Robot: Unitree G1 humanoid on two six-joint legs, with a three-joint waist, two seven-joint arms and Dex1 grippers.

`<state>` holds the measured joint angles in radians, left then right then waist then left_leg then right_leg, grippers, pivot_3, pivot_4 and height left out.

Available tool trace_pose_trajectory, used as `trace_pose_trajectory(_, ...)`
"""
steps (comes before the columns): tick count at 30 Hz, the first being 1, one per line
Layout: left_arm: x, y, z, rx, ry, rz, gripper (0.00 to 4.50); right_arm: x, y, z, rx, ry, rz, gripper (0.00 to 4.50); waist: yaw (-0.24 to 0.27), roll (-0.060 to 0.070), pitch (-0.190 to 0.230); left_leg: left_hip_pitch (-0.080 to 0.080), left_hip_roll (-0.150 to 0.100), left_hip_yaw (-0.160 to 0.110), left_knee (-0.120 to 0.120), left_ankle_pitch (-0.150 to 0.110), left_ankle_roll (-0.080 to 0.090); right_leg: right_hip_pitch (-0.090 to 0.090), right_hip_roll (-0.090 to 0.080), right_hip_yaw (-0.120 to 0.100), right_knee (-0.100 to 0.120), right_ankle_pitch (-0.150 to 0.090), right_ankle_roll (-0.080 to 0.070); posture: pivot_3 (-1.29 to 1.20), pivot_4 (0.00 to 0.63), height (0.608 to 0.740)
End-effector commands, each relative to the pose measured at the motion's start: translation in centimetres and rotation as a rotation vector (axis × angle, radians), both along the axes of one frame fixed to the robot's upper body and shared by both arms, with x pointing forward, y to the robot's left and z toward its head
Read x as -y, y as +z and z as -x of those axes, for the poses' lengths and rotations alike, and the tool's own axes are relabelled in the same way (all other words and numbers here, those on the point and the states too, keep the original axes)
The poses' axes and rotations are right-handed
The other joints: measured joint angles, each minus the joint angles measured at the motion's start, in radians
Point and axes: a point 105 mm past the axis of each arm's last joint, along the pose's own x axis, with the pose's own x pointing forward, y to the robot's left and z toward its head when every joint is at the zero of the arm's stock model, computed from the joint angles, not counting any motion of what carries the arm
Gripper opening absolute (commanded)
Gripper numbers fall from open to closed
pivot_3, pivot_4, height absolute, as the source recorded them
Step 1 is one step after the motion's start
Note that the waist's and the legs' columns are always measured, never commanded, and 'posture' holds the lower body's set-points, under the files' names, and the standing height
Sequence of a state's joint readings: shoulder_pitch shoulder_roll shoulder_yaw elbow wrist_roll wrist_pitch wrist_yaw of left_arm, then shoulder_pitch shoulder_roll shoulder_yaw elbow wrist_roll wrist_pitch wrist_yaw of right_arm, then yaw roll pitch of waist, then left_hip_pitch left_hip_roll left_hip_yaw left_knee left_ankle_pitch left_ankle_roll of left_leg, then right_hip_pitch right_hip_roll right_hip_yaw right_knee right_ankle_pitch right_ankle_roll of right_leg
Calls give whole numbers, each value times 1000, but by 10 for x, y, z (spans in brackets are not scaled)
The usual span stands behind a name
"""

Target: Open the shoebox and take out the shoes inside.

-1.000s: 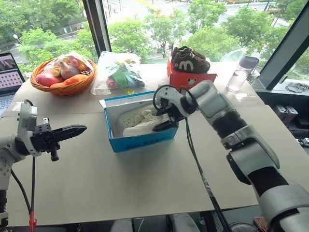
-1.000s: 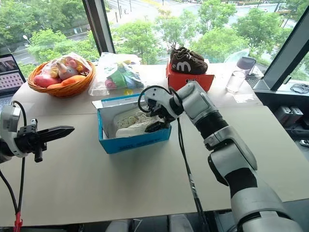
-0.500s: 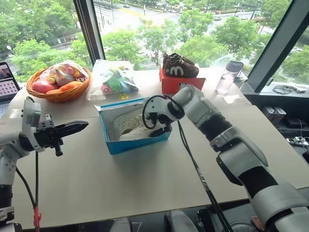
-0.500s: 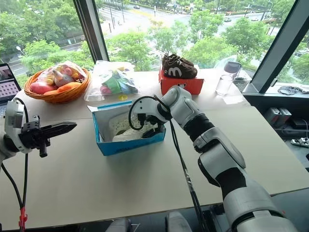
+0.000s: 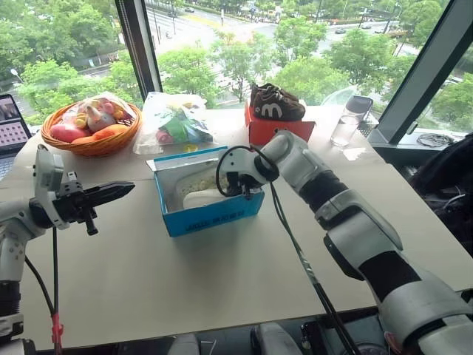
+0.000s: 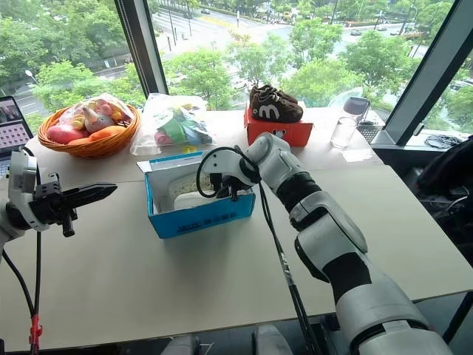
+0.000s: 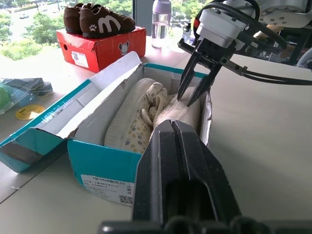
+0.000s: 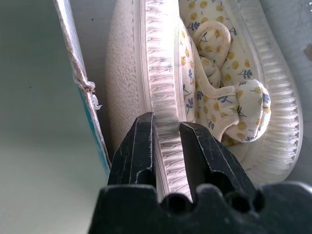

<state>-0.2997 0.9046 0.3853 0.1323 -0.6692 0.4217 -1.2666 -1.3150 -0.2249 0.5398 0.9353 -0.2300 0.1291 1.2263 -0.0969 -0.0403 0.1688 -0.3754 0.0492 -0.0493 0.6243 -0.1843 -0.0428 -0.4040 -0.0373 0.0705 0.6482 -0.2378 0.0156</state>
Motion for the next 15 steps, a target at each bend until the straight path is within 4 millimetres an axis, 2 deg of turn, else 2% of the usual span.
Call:
trace_pose_trajectory(1,1,9,-1,43,4,-10,0,17,-40,2,-104,-67,90,1046,0,0,0,0,0,0,0,0,0,0,0,0,0,0,0,0,150,740)
trace_pose_trajectory(8,0,7,-2,36,12,-16,0,10,-14,6,-104,8,58,1046,0,1,1,-2,0,0,0,0,0,-2,0,0,0,0,0,0,150,740)
trace_pose_trajectory(11,0,7,-3,35,13,-17,0,-2,11,10,-65,67,32,1046,0,1,1,-7,0,0,0,0,0,-7,0,0,0,0,0,0,150,740)
trace_pose_trajectory(14,0,7,-4,34,15,-20,0,-11,24,10,-29,81,4,1046,0,0,1,-19,0,0,0,0,0,-19,1,0,1,5,8,0,150,740)
trace_pose_trajectory(15,0,7,-4,33,14,-24,0,-16,27,12,-29,85,-13,1568,-1,0,1,-20,0,0,0,0,0,-20,1,0,1,5,8,0,150,740)
